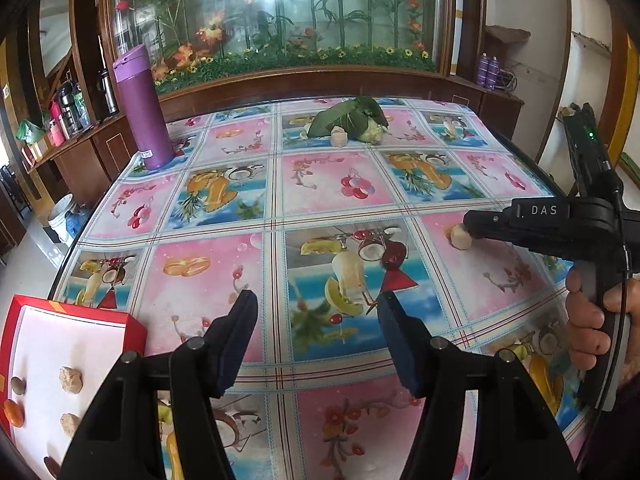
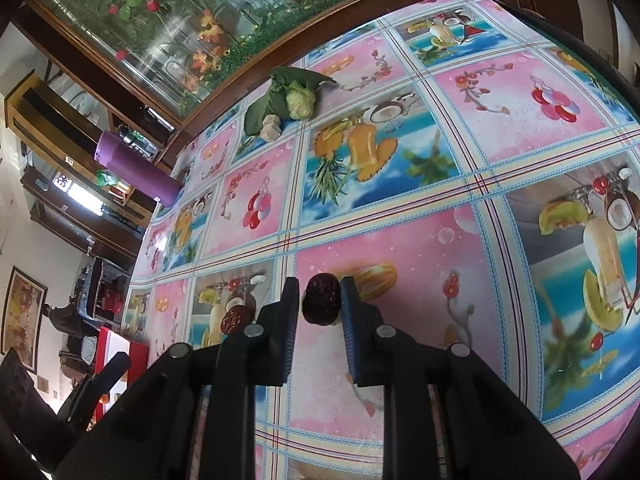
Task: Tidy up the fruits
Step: 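Move the right gripper holding the date over the tray and open it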
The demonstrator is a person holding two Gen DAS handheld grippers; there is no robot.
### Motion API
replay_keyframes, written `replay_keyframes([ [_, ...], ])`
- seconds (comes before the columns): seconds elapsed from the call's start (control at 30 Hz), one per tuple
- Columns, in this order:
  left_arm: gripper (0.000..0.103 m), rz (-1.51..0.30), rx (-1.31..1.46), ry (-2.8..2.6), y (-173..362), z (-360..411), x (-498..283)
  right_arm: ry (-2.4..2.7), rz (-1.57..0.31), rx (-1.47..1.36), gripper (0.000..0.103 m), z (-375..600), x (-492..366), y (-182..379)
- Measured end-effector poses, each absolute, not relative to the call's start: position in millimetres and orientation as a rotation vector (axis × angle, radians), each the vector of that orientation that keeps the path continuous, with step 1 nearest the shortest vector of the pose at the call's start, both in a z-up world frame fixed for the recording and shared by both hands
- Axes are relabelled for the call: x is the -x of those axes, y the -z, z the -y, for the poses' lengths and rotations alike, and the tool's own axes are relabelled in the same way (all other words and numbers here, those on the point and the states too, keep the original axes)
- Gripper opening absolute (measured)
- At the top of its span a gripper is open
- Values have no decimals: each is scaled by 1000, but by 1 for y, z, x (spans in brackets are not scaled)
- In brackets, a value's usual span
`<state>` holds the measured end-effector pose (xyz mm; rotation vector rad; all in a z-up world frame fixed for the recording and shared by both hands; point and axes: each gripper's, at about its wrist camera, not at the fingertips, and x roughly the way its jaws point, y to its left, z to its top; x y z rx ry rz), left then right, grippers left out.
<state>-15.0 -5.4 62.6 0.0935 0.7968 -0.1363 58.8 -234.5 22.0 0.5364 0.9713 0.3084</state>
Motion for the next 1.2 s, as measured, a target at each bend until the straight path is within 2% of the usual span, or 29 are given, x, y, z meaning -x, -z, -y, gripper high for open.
replay_keyframes([
  [0.17,62,-761,-70,105,-79,-15,37,-297,-939,-517,21,233,-54,-29],
  [0.33,62,-692,-40,36,-106,-61,98,-407,-873,-484,21,203,-35,-56],
  [0.6,62,-615,-39,-291,-124,-178,207,-865,-954,-310,21,-11,3,-86],
  [0.77,62,-574,-13,-462,-124,-232,241,-987,-1057,-133,21,-139,29,-75],
  [0.97,62,-558,52,-465,-116,-251,248,-954,-1134,100,21,-222,59,-39],
  [1.2,62,-567,42,-385,-114,-233,238,-894,-1130,235,22,-229,69,-33],
])
